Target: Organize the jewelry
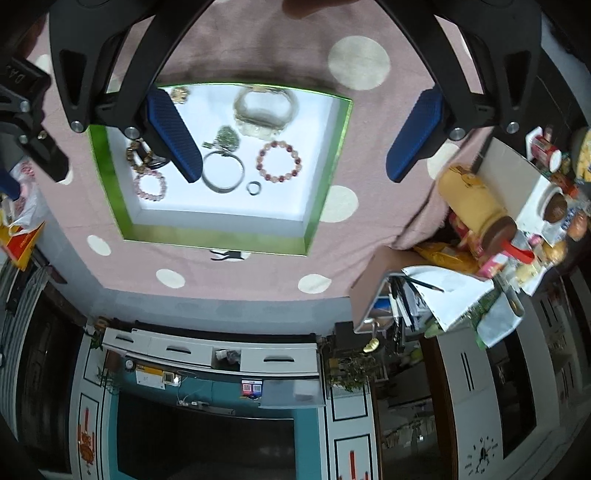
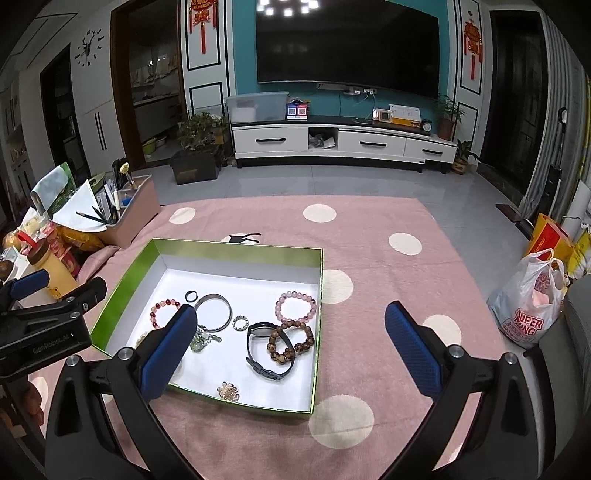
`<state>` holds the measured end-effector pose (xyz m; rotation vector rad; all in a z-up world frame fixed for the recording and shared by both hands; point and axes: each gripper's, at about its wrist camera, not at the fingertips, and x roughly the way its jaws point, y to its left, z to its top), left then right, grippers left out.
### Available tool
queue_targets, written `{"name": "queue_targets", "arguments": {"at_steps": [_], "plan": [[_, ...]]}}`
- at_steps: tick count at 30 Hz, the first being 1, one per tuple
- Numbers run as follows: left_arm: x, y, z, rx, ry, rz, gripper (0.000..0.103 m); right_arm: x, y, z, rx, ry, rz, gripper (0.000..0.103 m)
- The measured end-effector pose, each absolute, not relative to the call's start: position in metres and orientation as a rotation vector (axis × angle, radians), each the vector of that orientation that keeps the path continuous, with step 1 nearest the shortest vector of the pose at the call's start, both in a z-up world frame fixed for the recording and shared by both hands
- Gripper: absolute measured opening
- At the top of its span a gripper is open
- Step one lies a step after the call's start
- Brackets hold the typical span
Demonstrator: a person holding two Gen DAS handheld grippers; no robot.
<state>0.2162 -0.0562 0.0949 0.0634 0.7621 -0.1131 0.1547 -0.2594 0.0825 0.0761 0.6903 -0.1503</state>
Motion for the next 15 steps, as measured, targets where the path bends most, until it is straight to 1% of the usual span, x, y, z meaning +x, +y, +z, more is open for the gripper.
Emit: {"name": "queue_targets", "arguments": {"at_steps": [15], "plan": [[0.228, -0.071, 0.084, 0.051, 0.806, -0.134, 0.101, 0.169, -0.265, 0.072, 0.099, 0.722, -0.182, 0.102]]}}
